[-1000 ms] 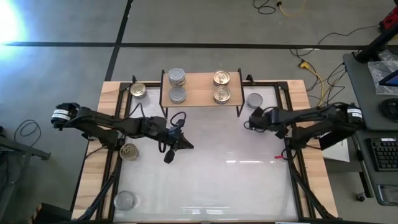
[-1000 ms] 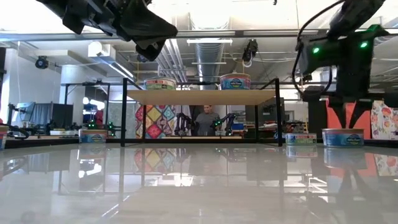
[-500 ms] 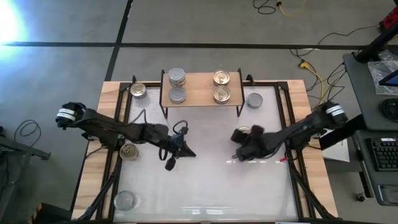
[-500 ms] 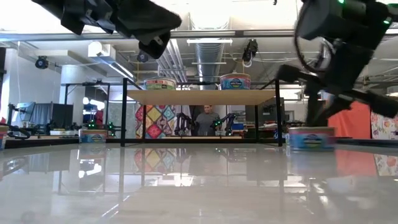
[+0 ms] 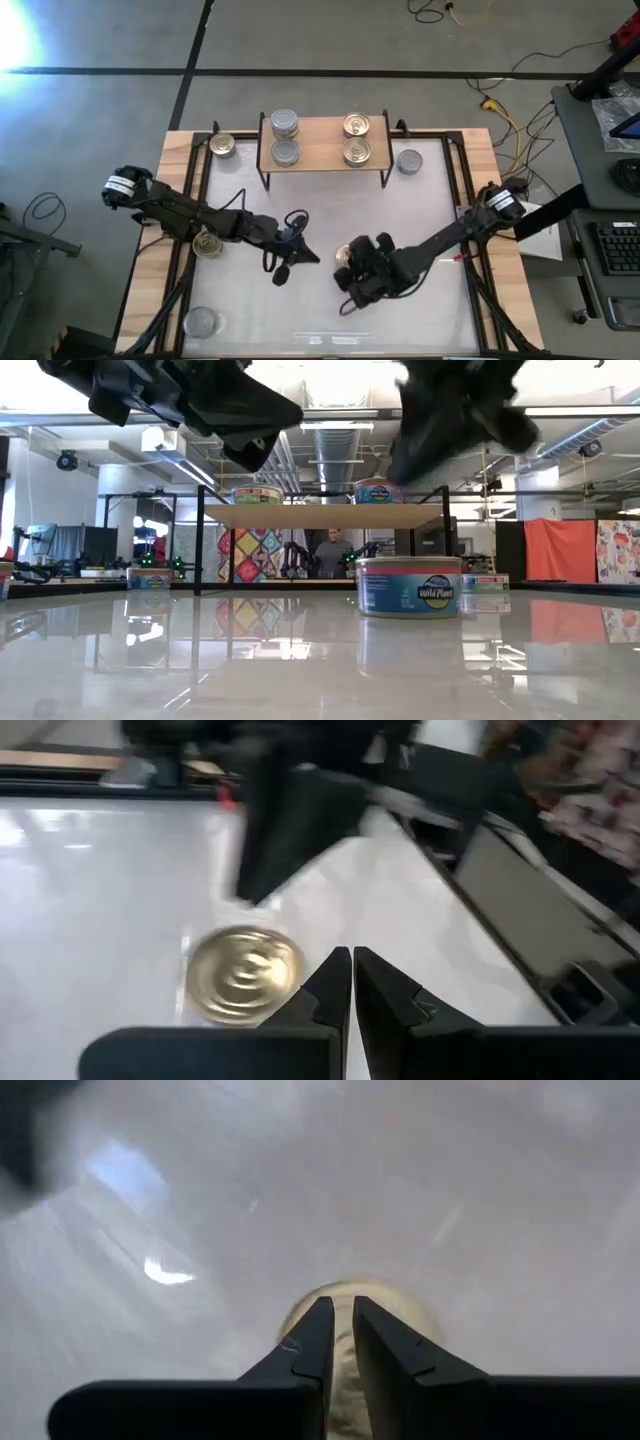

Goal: Stack canned seafood by type on shelf
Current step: Stack the blue tuna can on top of the blue tuna can on the shelf

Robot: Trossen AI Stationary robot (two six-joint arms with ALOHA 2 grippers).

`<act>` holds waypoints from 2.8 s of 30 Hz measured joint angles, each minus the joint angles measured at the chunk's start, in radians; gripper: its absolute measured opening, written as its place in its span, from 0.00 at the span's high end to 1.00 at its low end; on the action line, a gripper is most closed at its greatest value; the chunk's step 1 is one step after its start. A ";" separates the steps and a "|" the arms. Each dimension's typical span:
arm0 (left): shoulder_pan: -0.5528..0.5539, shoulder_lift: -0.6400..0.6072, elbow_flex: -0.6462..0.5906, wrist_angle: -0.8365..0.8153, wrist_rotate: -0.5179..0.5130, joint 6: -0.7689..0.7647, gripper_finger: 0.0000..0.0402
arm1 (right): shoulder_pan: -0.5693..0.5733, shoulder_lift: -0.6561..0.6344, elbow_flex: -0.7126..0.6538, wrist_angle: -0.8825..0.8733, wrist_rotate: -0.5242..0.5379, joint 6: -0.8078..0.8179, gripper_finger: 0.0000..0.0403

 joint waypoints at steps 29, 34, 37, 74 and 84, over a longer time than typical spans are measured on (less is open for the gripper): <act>-0.082 0.342 0.009 0.197 -0.290 -0.286 1.00 | 0.069 -0.254 -0.597 0.499 -0.160 -0.688 0.27; -0.082 0.382 0.017 0.198 -0.297 -0.372 1.00 | 0.039 -0.270 -0.799 0.852 -0.187 -0.732 0.09; -0.082 0.400 0.024 0.197 -0.316 -0.405 1.00 | 0.002 -0.252 -0.877 1.028 -0.190 -0.757 0.03; -0.043 0.585 0.182 0.252 -0.599 -0.399 1.00 | -0.092 -0.056 -0.876 1.452 -0.419 -1.091 0.01; -0.026 0.555 0.166 0.218 -0.562 -0.365 1.00 | -0.098 -0.053 -0.852 1.445 -0.381 -1.108 0.01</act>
